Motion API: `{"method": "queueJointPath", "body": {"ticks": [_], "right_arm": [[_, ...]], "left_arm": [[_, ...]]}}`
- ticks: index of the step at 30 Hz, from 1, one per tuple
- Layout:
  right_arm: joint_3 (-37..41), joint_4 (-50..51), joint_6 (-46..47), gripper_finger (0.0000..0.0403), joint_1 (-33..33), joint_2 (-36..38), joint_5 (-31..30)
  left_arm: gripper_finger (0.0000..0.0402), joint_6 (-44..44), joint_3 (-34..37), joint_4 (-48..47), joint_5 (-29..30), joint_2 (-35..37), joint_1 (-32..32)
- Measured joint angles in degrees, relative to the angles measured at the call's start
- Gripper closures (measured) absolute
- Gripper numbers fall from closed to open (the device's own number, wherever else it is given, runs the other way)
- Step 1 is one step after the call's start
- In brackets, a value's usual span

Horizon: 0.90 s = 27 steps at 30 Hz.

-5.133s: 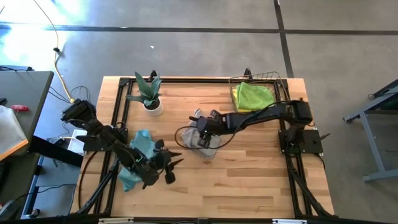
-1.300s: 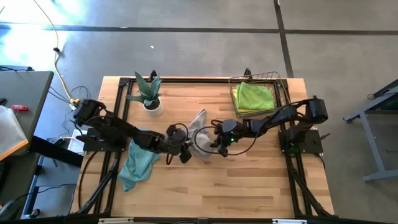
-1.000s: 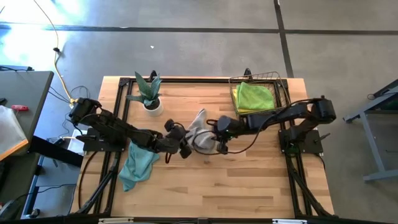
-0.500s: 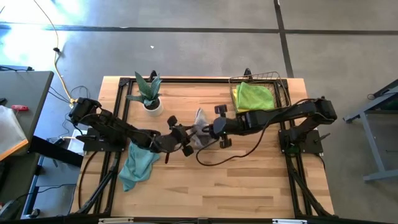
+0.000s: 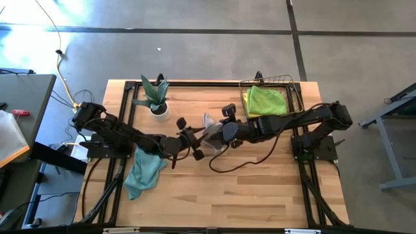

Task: Fold microfiber towels
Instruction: Fold the gray towel

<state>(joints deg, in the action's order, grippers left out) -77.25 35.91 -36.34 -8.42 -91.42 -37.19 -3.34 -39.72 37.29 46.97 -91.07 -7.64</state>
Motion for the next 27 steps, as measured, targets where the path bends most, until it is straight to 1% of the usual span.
{"method": "queueJointPath", "body": {"ticks": [3,7,14,17,20,23,25,27], "right_arm": [[0.0,-0.42,-0.13,0.0403,0.04,0.0,-0.04],[0.0,-0.55,-0.15,0.0403,0.02,0.0,-0.65],[0.0,-0.58,-0.13,0.0403,0.02,0.0,-5.54],[0.0,-0.58,-0.15,0.0403,0.18,0.0,-5.99],[-0.01,-0.58,-0.15,0.0403,0.3,0.0,-7.33],[-0.02,-0.6,-0.13,0.0403,0.3,0.0,-9.23],[-0.02,-0.62,-0.15,0.0403,0.3,0.0,-10.11],[-0.02,-0.62,-0.15,0.0403,0.3,0.0,-10.45]], "left_arm": [[0.0298,2.56,0.0,-0.17,-2.4,0.0,0.95],[0.0298,7.75,-0.01,-2.89,-2.81,0.0,2.19],[0.0298,23.58,-0.02,-17.24,-2.88,0.0,3.63],[0.0298,27.58,-0.02,-21.35,-3.17,0.0,3.33],[0.0298,29.15,-0.02,-24.26,-4.27,0.0,2.84],[0.0298,29.53,-0.02,-28.37,-4.02,0.0,2.6],[0.0298,29.32,-0.02,-31.8,-2.3,0.0,2.59],[0.0298,28.62,-0.02,-35.4,0.87,0.0,3.08]]}}
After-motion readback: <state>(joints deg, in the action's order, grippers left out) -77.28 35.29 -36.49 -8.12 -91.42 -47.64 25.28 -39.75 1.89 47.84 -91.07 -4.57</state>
